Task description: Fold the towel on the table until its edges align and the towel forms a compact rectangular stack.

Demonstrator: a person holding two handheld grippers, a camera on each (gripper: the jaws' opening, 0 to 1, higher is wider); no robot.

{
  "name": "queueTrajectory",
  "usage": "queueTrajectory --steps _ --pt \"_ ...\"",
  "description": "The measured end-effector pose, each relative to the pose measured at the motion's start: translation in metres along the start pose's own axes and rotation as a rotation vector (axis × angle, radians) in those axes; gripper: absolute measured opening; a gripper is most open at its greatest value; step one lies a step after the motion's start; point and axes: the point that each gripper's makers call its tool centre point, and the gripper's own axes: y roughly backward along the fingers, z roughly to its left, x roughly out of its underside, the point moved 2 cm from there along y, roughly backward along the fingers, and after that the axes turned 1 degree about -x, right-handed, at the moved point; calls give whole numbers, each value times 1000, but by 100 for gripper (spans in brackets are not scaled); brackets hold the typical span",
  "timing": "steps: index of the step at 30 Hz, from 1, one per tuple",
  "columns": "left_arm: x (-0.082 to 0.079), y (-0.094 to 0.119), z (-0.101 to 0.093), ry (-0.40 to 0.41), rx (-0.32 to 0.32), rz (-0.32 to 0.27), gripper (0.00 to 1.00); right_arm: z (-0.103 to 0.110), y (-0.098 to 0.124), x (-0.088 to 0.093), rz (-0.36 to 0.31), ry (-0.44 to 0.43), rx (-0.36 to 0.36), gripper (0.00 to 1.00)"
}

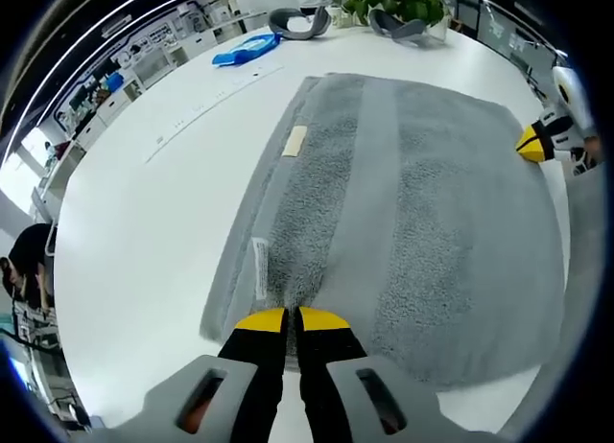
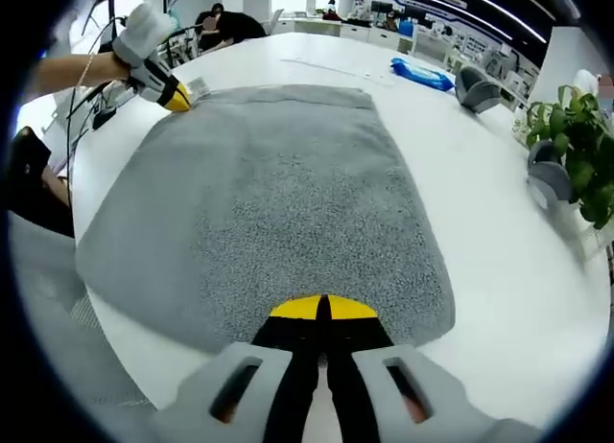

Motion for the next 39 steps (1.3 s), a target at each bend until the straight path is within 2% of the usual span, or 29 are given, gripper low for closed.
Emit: queueTrajectory --steps 2,6,9,16,23,29,35,39 --pt "-4 -2 2 -33 4 -4 3 3 1 1 -8 13 -5 0" --pt "-11 -7 6 -56 14 3 3 10 4 4 -11 -2 -22 0" --pt "-16 -10 9 -73 17 6 3 17 6 5 -12 17 -34 0" --pt "-30 -19 16 -112 23 4 3 30 8 7 1 22 -47 0" --pt "-48 -31 24 -161 33 -4 3 52 10 9 25 19 -98 0" --pt "-61 -38 27 -186 42 -5 3 65 10 9 39 74 -102 0" --pt "-68 -42 29 -198 47 -9 2 73 9 7 55 84 -113 0" --pt "-70 -43 30 -163 37 -6 3 73 9 7 55 145 -100 0"
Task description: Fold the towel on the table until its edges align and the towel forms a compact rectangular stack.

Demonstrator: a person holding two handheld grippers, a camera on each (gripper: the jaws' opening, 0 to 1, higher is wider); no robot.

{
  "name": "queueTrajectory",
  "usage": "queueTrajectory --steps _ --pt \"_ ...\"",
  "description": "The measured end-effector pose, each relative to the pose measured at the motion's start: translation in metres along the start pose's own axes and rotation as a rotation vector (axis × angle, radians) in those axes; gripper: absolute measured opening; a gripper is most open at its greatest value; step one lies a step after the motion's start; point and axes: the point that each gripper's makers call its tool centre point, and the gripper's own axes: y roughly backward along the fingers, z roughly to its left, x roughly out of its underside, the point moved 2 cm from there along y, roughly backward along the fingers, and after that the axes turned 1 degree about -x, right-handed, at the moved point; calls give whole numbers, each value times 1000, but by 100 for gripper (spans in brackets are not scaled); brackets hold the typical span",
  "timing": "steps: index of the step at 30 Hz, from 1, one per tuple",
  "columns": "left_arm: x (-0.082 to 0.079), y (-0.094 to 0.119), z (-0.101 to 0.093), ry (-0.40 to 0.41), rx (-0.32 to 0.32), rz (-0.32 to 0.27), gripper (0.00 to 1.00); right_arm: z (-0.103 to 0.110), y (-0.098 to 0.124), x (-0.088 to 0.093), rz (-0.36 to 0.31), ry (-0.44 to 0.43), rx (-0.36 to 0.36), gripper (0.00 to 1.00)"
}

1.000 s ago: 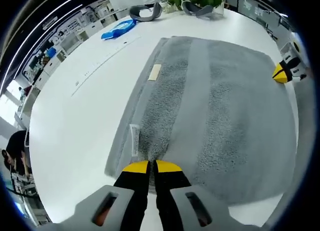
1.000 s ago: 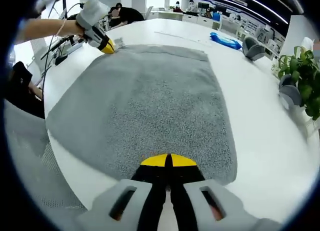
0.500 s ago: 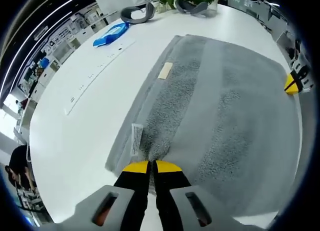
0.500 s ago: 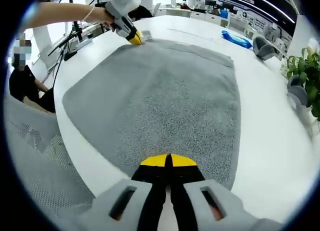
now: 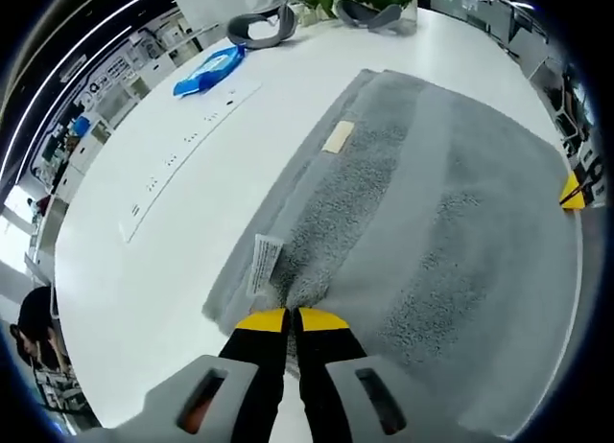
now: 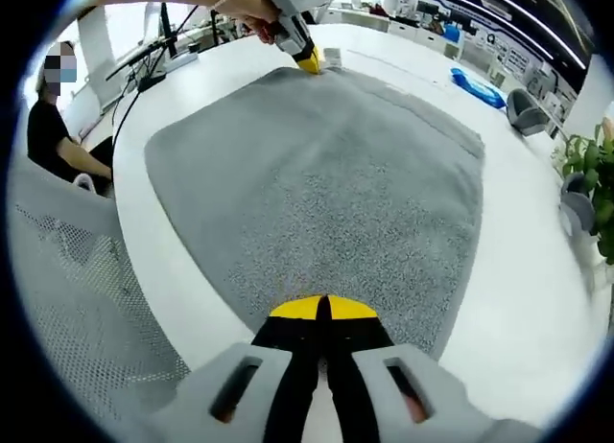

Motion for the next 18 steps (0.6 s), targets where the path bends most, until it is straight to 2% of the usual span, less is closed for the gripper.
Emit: queueTrajectory --steps 2,4,7,9,12,14,18 --pt "0 0 0 9 -9 2 3 -1 0 0 -1 5 -1 0" --pt "2 4 0 87 -11 26 6 -2 1 -1 1 -22 -4 0" --pt "0 14 -3 95 -1 -4 7 -4 2 -2 -6 -49 -20 0" --pt "0 24 -9 127 21 -24 10 -4 5 -7 -44 -59 -39 0" --pt "-4 36 -9 163 34 -93 16 -6 12 -13 -70 -40 -52 4" --pt "-6 51 -13 163 36 -147 18 -8 18 -15 -81 -31 -65 6" --pt "-5 77 -30 144 46 -219 23 -7 27 -15 -108 -14 -100 10"
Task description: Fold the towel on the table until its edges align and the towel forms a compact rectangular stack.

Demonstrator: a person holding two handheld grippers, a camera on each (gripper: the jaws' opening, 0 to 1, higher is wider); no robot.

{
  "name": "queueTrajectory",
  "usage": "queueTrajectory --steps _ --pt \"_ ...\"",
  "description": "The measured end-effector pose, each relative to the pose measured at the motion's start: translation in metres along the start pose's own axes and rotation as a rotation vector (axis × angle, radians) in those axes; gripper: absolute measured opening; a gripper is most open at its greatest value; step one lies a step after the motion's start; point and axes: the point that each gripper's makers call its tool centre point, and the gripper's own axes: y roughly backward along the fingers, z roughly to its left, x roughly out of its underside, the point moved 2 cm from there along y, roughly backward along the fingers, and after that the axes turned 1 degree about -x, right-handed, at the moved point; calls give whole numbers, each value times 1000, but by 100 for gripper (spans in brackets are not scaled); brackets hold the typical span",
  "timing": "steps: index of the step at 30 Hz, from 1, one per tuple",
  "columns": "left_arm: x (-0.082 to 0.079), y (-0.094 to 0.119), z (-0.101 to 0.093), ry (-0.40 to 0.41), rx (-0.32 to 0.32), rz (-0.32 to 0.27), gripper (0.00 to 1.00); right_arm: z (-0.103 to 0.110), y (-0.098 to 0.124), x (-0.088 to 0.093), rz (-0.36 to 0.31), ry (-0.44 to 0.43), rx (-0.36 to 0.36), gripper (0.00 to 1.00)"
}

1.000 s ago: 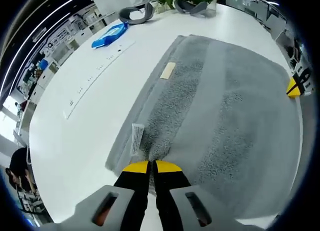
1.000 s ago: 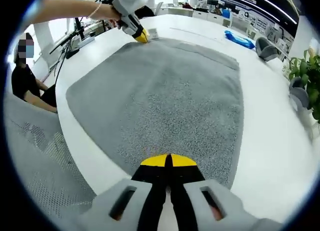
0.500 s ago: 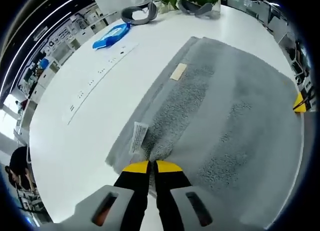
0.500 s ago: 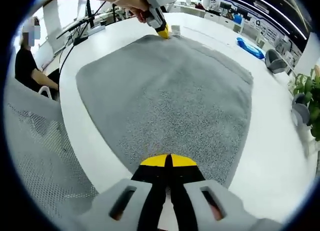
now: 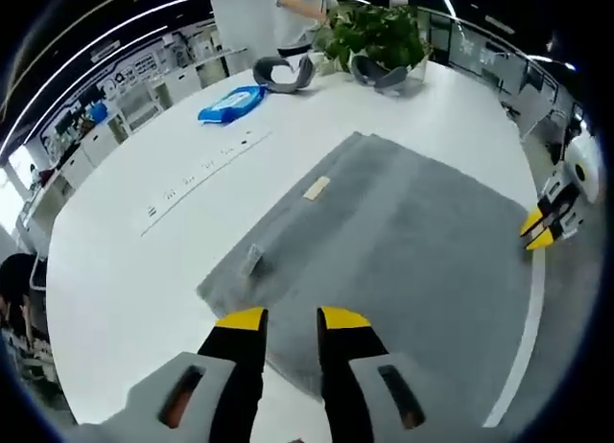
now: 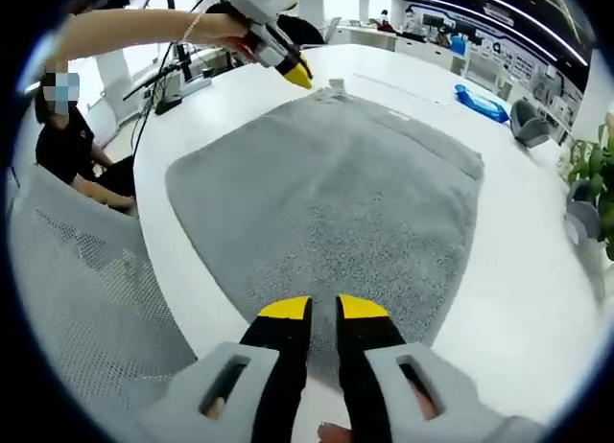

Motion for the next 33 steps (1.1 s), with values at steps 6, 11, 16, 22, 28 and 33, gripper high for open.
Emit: queueTrajectory --steps 6,11,16,22,28,33 --pt "11 33 -53 -16 65 -73 27 9 8 5 0 53 -63 18" --pt "26 54 -106 -8 138 -115 29 12 14 7 13 82 -83 22" --pt "48 68 -158 -27 208 -129 39 14 13 17 46 107 -93 25" --pt "80 73 -189 -42 241 -95 43 11 14 31 85 136 -95 28" --pt "115 71 -191 -26 232 -17 42 4 14 46 133 157 -81 28" --pt "134 72 -188 -16 216 25 41 -4 13 61 180 164 -69 28"
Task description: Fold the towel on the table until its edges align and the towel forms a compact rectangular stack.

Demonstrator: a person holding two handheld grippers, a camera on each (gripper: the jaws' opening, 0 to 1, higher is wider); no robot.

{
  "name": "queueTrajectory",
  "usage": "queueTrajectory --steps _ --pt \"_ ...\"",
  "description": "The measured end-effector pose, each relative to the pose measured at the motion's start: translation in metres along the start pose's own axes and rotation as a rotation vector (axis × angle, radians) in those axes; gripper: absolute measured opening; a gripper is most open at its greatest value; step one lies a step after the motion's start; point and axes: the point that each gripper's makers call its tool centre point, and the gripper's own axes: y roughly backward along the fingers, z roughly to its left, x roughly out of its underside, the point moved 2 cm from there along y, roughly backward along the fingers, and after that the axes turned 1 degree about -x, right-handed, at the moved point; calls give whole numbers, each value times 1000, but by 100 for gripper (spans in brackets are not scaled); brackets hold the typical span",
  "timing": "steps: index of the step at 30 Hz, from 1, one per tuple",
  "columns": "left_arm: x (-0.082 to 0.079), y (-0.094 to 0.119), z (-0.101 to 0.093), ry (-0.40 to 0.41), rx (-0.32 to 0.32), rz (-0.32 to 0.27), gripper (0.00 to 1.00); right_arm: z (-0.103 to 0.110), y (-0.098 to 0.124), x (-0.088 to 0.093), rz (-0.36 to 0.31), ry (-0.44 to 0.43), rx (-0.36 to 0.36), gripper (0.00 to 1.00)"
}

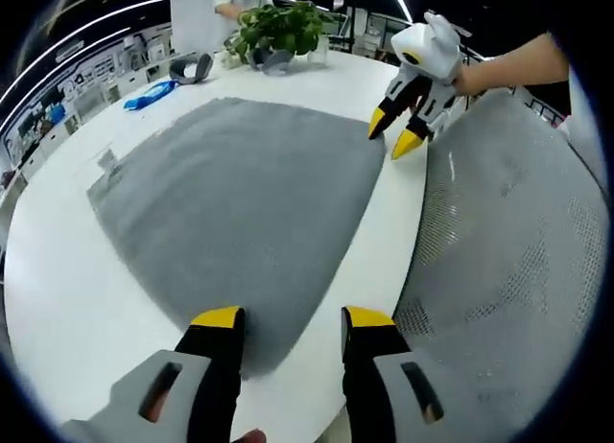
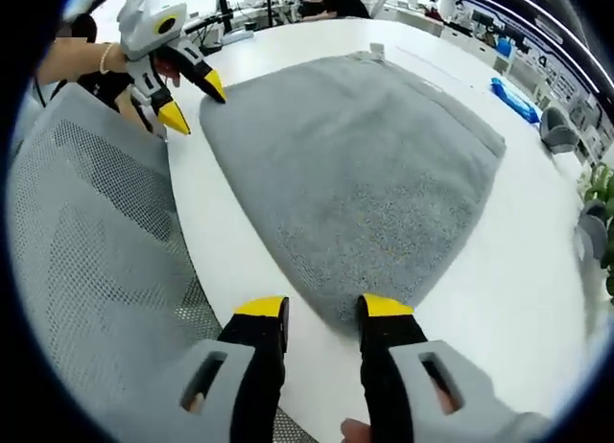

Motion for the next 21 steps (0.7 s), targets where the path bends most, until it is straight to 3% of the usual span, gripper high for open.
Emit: queueTrajectory --steps 4,5,8,11,14,21 --pt "16 -1 4 14 -9 30 40 -5 1 7 11 17 22 25" --pt "11 -1 6 -11 -16 -14 39 -7 2 8 20 40 35 24" --pt "13 1 6 4 -24 13 36 -7 2 10 19 70 47 23" --pt "16 2 10 -94 -62 39 29 -10 3 13 8 63 63 22" --pt "16 2 9 -45 -59 22 29 -14 6 17 5 55 82 21" --pt "17 3 12 -28 -101 6 21 -15 6 17 16 63 119 13"
